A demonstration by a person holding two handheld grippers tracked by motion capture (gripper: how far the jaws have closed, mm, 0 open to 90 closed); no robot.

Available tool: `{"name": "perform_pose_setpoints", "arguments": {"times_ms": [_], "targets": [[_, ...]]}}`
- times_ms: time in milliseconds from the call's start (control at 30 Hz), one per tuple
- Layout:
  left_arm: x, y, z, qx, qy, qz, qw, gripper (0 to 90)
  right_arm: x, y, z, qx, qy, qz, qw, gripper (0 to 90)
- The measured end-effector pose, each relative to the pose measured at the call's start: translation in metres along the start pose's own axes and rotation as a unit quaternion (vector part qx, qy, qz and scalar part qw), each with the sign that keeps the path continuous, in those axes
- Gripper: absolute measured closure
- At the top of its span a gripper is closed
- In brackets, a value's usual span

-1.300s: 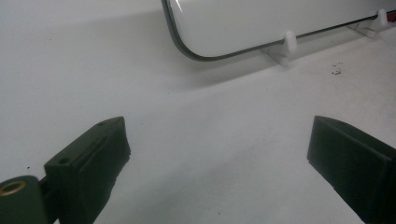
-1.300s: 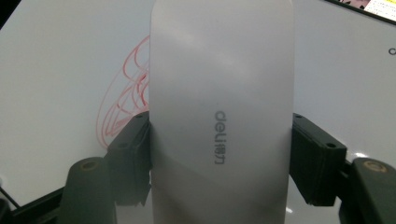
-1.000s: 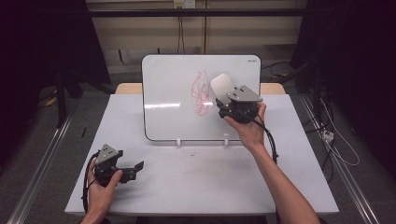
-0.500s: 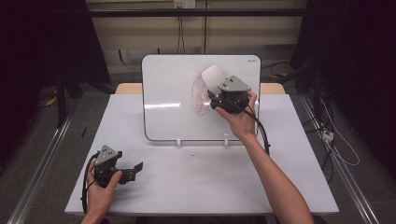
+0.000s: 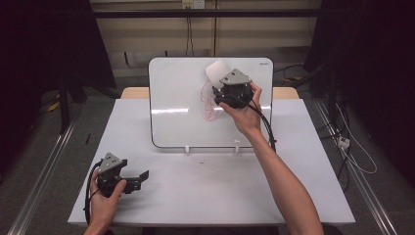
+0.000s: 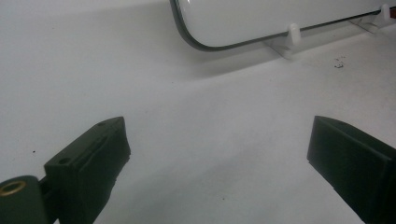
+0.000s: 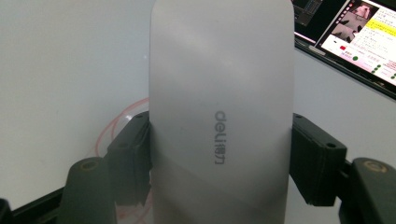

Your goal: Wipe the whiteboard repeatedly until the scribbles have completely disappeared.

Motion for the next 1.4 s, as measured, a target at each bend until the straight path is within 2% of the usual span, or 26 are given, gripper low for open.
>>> {"name": "perform_pose_setpoints", "arguments": {"times_ms": [133, 333, 500, 700, 1200, 1400], "targets": [[-0.002, 0.000, 0.001, 0.003, -0.001, 0.003, 1.0000, 5.3, -0.001, 0.000, 0.003, 0.000, -0.003, -0.003, 1.0000, 31.6], [-0.001, -0.001, 0.001, 0.005, 0.001, 0.004, 1.0000, 5.3, -0.005, -0.001, 0.007, 0.007, 0.008, -0.012, 0.9999, 31.6], [0.001, 0.002, -0.001, 0.001, 0.000, -0.005, 1.0000, 5.3, -0.007, 0.001, 0.013, 0.013, 0.020, -0.024, 0.9994, 31.6], [0.001, 0.003, -0.005, -0.003, -0.004, -0.006, 1.0000, 5.3, -0.004, 0.003, 0.020, 0.021, 0.033, -0.029, 0.9988, 31.7], [0.000, 0.002, -0.003, -0.001, -0.002, -0.002, 1.0000, 5.3, -0.001, 0.004, 0.021, 0.027, 0.022, -0.036, 0.9987, 31.7], [0.002, 0.004, -0.006, -0.005, -0.004, -0.009, 0.9999, 5.3, 0.000, 0.005, 0.021, 0.030, 0.019, -0.035, 0.9988, 31.7]]}}
Point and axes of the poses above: each handheld gripper's, and its own axes: z roughly forward along the jaws, x roughly out of its underside, y roughly to its left, the point moved 1 cm from there along z, roughly forward along the jaws, and after that the axes turned 5 degrees about -y, right-handed, at the moved point
